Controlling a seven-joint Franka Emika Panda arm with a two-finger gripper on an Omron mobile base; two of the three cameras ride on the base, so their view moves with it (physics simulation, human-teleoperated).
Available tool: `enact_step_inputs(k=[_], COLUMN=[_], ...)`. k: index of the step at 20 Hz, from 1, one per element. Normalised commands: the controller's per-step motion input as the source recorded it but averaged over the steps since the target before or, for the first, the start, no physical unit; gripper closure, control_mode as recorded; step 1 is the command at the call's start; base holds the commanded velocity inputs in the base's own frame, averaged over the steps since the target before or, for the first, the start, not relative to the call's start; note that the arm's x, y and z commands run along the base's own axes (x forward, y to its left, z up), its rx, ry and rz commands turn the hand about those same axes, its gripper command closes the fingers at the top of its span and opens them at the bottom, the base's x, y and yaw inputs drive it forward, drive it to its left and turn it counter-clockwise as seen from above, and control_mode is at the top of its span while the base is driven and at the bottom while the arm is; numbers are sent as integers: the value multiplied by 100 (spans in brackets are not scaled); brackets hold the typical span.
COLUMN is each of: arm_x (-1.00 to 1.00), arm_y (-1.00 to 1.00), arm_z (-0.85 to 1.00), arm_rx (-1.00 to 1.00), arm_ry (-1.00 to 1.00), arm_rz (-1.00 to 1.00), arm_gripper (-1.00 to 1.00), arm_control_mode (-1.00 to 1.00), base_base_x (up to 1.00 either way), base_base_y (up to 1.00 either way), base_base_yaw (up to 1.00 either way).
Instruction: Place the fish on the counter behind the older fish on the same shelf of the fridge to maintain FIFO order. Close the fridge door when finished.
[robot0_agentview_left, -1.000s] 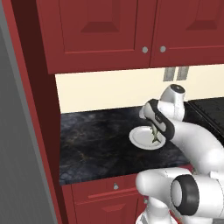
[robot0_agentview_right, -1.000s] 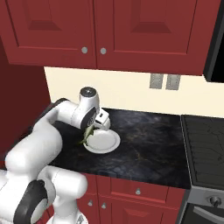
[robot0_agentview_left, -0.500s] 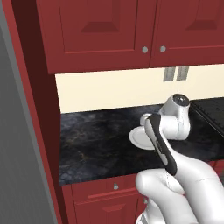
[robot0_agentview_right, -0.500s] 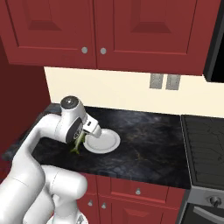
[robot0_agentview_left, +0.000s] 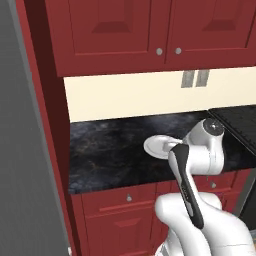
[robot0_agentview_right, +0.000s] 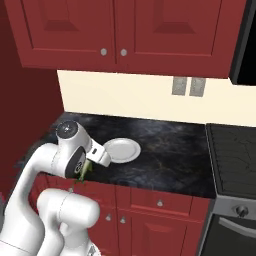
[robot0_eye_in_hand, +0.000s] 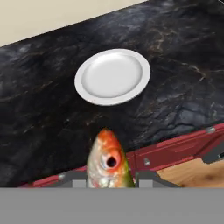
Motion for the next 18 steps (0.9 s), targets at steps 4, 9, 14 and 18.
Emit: enact_step_inputs(k=[4,9,14,18], arm_x=[0,0,0,0], arm_y=[0,0,0,0], arm_z=[0,0,0,0], arm_rx=[0,0,0,0], arm_ry=[0,0,0,0], arm_rz=[0,0,0,0], arm_gripper=[100,100,100,100], arm_control_mode=[100,100,100,100], base_base_x=[-71,-66,-97,-100], base_base_y=[44,42,18,0], base_base_yaw=[0,3,4,15])
